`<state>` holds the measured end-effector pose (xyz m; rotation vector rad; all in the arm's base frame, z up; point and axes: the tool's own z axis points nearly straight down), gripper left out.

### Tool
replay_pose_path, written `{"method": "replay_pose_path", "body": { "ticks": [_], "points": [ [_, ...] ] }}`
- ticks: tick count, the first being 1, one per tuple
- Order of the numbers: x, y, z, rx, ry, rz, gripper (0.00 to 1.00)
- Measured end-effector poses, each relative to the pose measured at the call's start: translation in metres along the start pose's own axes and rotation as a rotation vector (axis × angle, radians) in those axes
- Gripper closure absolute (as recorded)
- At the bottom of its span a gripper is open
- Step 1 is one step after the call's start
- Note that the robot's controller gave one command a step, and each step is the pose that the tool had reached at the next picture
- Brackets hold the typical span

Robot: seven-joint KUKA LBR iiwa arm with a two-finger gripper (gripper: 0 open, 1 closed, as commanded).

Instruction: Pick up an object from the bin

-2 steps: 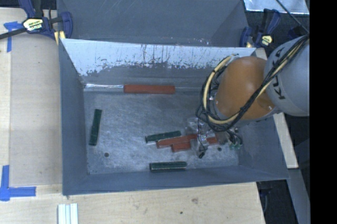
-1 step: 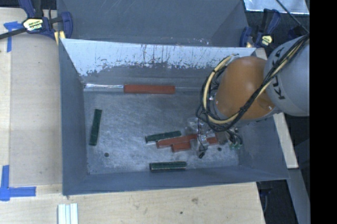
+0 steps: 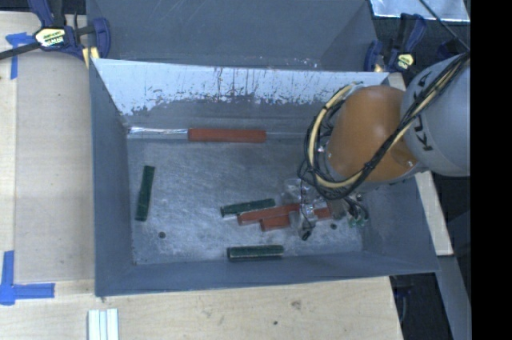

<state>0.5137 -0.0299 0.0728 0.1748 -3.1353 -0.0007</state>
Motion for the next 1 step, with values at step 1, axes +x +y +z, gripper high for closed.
{"method": "replay_pose_path", "body": {
  "ticks": [1],
  "points": [
    [0.0038, 0.0136, -0.0007, 0.007, -0.01, 0.049, 1.0]
  ]
}}
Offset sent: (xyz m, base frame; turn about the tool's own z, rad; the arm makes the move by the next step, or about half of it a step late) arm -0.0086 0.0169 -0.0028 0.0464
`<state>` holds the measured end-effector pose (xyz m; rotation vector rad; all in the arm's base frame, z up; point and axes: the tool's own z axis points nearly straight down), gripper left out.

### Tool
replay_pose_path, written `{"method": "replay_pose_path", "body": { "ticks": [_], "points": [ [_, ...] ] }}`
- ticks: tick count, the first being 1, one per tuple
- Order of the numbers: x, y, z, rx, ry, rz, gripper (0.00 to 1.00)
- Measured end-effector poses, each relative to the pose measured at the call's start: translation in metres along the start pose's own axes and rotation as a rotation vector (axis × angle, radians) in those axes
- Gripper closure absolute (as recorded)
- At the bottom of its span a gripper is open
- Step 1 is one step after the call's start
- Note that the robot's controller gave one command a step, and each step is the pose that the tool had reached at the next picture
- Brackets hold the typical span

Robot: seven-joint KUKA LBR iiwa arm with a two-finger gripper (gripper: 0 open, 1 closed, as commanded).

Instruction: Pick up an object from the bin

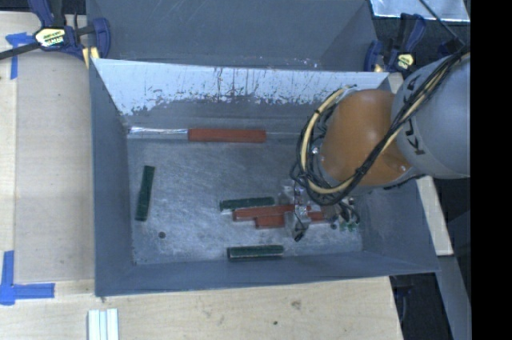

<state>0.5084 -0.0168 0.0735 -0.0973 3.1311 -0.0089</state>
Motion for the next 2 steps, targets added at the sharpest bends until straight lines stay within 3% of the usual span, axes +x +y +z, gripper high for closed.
{"method": "replay_pose_path", "body": {
  "ticks": [1, 2],
  "points": [
    [-0.0354, 0.0429, -0.1681, -0.006, -0.004, -0.017, 1.0],
    [-0.0333, 0.0421, -0.1632, -0.006, 0.005, -0.015, 0.0]
  ]
}}
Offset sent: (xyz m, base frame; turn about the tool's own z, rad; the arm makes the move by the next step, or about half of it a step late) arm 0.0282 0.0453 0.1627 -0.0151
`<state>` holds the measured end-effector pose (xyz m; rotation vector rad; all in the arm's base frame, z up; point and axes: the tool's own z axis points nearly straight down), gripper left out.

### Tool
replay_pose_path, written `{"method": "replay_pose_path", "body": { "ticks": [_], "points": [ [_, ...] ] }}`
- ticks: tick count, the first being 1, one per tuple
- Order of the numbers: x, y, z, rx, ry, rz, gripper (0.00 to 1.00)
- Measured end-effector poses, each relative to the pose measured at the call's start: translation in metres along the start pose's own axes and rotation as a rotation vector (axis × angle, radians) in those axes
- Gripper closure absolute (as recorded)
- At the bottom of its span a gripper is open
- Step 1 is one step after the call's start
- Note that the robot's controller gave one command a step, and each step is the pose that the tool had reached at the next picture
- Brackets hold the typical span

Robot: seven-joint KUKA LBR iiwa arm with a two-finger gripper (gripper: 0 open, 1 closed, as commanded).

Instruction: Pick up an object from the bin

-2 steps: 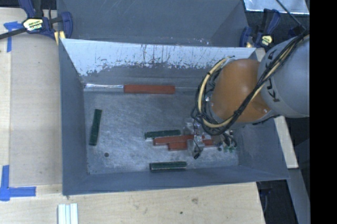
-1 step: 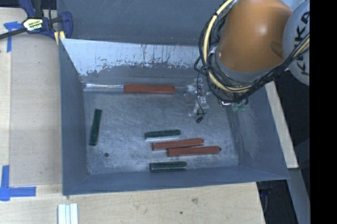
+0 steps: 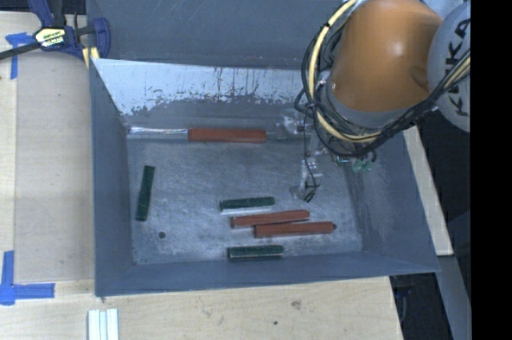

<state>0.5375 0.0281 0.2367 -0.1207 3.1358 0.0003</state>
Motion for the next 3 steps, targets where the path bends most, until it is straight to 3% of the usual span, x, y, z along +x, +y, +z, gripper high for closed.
{"method": "replay_pose_path", "body": {
  "ticks": [1, 2, 3],
  "points": [
    [0.033, 0.003, 0.096, -0.001, 0.006, -0.354, 0.0],
    [0.044, 0.02, 0.168, -0.001, -0.002, -0.388, 0.0],
    [0.038, 0.021, 0.16, -0.001, -0.025, -0.387, 1.0]
  ]
}}
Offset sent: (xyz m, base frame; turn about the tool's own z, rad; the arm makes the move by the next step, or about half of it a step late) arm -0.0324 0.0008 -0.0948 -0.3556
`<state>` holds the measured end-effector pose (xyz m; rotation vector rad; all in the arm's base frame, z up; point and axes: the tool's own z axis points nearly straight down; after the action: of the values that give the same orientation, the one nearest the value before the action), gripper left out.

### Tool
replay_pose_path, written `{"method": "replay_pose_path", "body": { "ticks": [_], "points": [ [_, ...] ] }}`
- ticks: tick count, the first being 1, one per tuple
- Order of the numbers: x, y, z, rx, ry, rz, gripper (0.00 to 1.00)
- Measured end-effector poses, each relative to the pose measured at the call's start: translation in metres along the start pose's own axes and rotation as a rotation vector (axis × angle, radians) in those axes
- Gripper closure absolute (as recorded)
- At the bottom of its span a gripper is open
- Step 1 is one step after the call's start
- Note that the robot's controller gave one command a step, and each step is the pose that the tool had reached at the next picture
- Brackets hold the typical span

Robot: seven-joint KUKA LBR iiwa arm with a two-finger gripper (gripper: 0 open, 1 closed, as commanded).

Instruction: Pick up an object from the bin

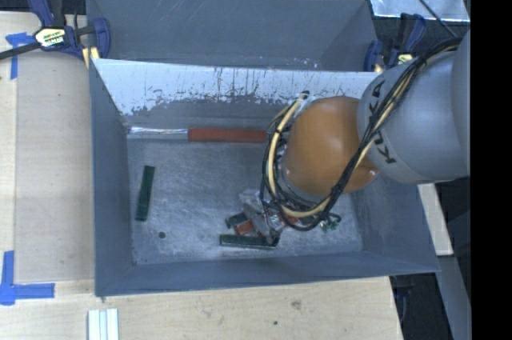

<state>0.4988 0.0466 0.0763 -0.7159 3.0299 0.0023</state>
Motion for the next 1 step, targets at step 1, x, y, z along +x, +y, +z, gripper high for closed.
{"method": "replay_pose_path", "body": {
  "ticks": [1],
  "points": [
    [-0.04, 0.0646, 0.0027, 0.0, 0.016, 0.026, 1.0]
  ]
}}
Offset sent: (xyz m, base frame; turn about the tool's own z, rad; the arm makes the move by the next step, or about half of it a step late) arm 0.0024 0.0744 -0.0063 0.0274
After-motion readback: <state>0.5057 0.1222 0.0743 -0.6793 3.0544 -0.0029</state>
